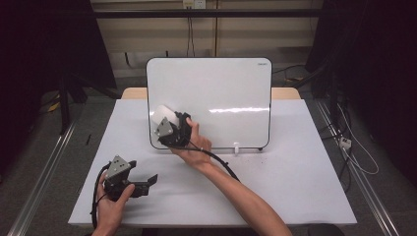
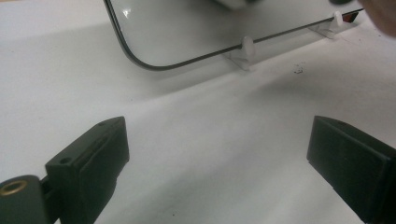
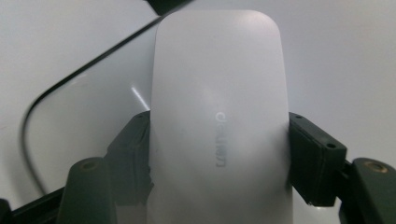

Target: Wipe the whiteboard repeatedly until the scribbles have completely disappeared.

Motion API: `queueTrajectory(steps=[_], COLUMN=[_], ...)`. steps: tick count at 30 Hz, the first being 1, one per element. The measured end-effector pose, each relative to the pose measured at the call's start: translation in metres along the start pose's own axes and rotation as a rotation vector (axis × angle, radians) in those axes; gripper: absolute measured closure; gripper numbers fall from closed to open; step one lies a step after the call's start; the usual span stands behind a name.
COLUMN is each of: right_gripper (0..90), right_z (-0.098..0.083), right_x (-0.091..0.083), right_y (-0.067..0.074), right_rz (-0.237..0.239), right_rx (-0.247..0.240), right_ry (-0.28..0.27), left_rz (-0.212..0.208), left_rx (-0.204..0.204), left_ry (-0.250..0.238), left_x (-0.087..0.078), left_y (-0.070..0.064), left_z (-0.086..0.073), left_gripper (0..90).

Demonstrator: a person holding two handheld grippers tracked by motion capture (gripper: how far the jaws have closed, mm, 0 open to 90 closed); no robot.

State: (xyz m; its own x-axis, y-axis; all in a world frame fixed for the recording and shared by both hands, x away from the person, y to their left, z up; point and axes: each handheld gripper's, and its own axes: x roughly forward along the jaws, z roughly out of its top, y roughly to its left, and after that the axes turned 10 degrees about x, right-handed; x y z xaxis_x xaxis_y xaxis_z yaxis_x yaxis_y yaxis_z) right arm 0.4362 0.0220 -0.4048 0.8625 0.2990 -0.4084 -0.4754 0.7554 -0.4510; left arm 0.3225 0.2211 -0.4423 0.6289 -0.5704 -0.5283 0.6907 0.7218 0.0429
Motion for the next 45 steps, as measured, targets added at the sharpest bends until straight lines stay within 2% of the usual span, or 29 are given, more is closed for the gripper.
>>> queueTrajectory(steps=[2,3,5,8,10,13,16,19,25,27,30,34,40,45], right_gripper=[31.5,31.5,31.5,31.6,31.5,31.6,31.6,31.5,31.6,31.6,31.6,31.6,31.6,31.6], right_z=[0.007,0.010,0.013,0.011,0.010,0.004,-0.002,-0.007,-0.005,-0.006,-0.006,-0.007,-0.018,-0.030], right_x=[0.002,0.003,0.005,0.004,0.003,0.002,0.001,-0.002,-0.005,-0.008,-0.014,-0.022,-0.030,-0.039], right_y=[-0.012,-0.016,-0.020,-0.014,-0.010,0.002,0.014,0.020,0.008,0.004,0.001,-0.007,-0.027,-0.039], right_rz=[-0.012,-0.017,-0.016,-0.045,-0.032,-0.019,0.015,0.043,0.129,0.148,0.154,0.167,0.145,0.136], right_rx=[0.038,0.041,0.061,0.044,0.047,0.014,-0.018,-0.020,0.092,0.113,0.111,0.145,0.206,0.227], right_ry=[-0.005,-0.007,-0.007,-0.019,-0.020,-0.016,-0.008,0.009,0.037,0.038,0.026,0.005,0.008,-0.009], left_rz=[-0.002,-0.003,-0.002,-0.004,-0.003,-0.004,-0.004,-0.001,0.000,0.001,0.001,0.005,0.012,0.013], left_rx=[0.003,0.003,0.008,0.003,0.010,0.008,0.011,0.009,0.002,-0.005,-0.006,0.000,-0.007,0.007], left_ry=[0.003,0.003,0.002,0.003,0.005,0.004,0.010,0.006,0.011,0.009,0.007,0.007,0.003,0.004], left_x=[0.000,0.000,0.000,0.000,0.000,0.000,0.000,0.000,-0.001,-0.002,-0.002,-0.003,-0.004,-0.003], left_y=[0.000,0.000,0.000,0.000,0.000,-0.001,-0.001,0.000,0.000,0.001,0.001,0.000,0.000,-0.001], left_z=[0.000,0.000,0.000,0.000,0.001,0.001,0.001,0.001,-0.001,-0.002,-0.002,-0.002,-0.002,0.000], left_gripper=[5.5,5.5,5.5,5.5,5.5,5.5,5.5,5.5,5.5,5.5,5.5,5.5,5.5,5.5])
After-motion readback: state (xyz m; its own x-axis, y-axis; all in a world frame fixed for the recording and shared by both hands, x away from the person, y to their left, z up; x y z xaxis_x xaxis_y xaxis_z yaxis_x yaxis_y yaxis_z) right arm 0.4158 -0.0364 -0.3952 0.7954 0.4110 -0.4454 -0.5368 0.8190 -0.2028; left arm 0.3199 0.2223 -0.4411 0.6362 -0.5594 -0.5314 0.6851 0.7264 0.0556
